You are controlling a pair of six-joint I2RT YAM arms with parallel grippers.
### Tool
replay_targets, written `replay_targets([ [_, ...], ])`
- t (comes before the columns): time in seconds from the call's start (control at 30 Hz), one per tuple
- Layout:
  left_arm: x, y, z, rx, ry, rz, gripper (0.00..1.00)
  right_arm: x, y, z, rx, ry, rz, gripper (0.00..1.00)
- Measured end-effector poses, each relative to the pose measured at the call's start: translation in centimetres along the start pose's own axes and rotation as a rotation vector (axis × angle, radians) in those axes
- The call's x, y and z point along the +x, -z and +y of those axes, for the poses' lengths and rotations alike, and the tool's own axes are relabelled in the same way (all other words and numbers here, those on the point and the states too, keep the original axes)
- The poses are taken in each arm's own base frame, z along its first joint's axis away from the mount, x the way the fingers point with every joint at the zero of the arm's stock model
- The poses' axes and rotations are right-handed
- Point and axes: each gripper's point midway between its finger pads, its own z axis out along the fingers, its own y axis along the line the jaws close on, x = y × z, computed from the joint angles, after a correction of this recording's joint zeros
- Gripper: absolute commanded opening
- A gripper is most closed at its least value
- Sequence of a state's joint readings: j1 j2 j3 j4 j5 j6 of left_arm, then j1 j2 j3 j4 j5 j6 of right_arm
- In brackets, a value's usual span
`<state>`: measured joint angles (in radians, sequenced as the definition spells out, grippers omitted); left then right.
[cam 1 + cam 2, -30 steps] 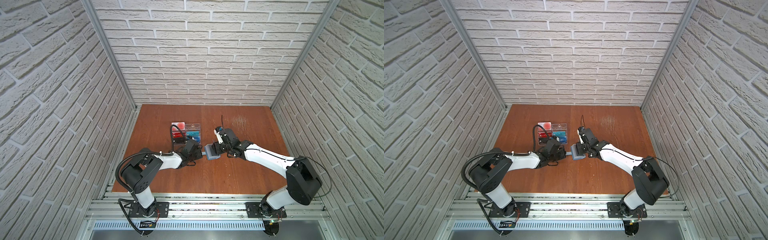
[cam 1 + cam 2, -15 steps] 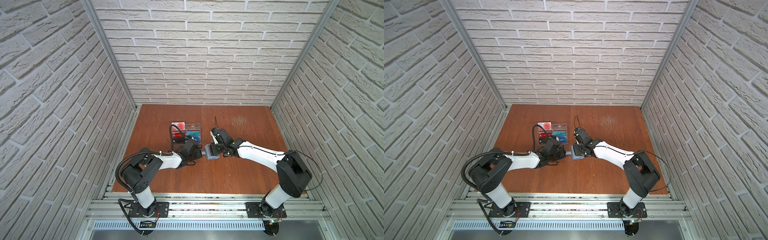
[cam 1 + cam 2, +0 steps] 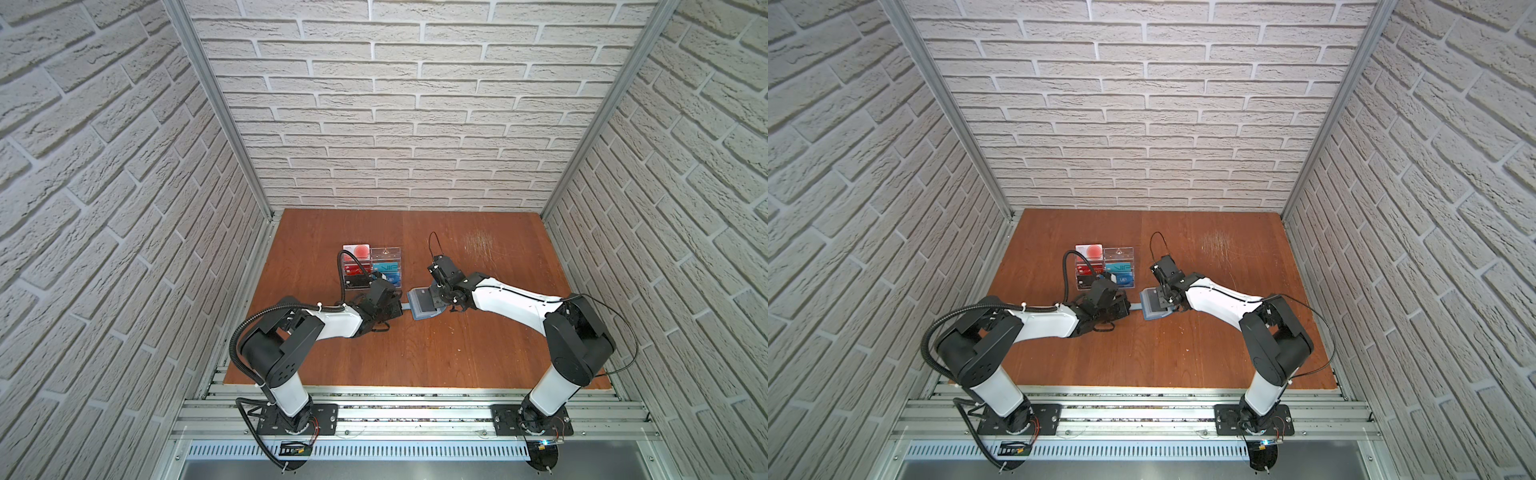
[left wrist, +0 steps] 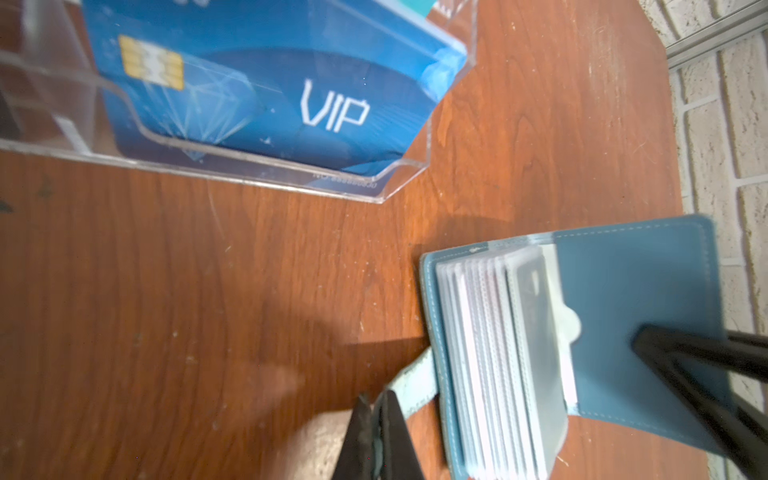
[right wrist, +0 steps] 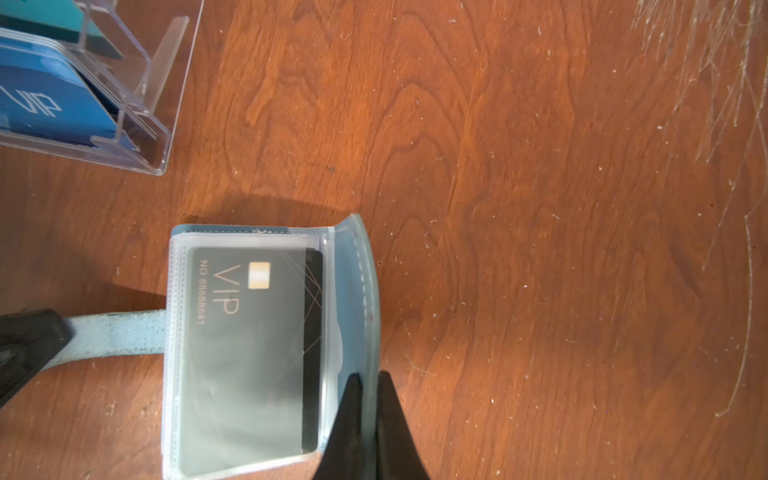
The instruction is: Take the credit cards out of the card holder
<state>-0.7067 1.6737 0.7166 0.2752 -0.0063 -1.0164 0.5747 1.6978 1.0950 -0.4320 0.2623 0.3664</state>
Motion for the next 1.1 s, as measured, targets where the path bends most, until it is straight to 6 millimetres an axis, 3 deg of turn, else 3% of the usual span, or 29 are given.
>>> replay_targets([
  [0.1,-0.4,0.5,-0.3,0.01,-0.004,-0.001,0.27,0.2,-0.1,0.2,-0.025,-0.008,0.012,0.06],
  [0.37,-3.6,2.7,-3.7,0.101,0.032,-0.063,0.45,0.1,0.4,1.0,-0.085,-0.024,0.01,0.06],
  [0.6,-4.2,2.7,-5.9,0.202,0.113,-0.061,0.34,0.3,0.8,1.2,-0.122,-0.047,0.013,0.06],
  [0.73,-3.7,1.0,-6.9,0.242,0.156,-0.025,0.24,0.4,0.7,0.9,-0.145,-0.081,0.022,0.06],
  [1.1,-2.1,-2.4,-9.9,0.311,0.188,0.037,0.17,0.4,0.6,1.0,-0.192,-0.115,0.031,0.06],
])
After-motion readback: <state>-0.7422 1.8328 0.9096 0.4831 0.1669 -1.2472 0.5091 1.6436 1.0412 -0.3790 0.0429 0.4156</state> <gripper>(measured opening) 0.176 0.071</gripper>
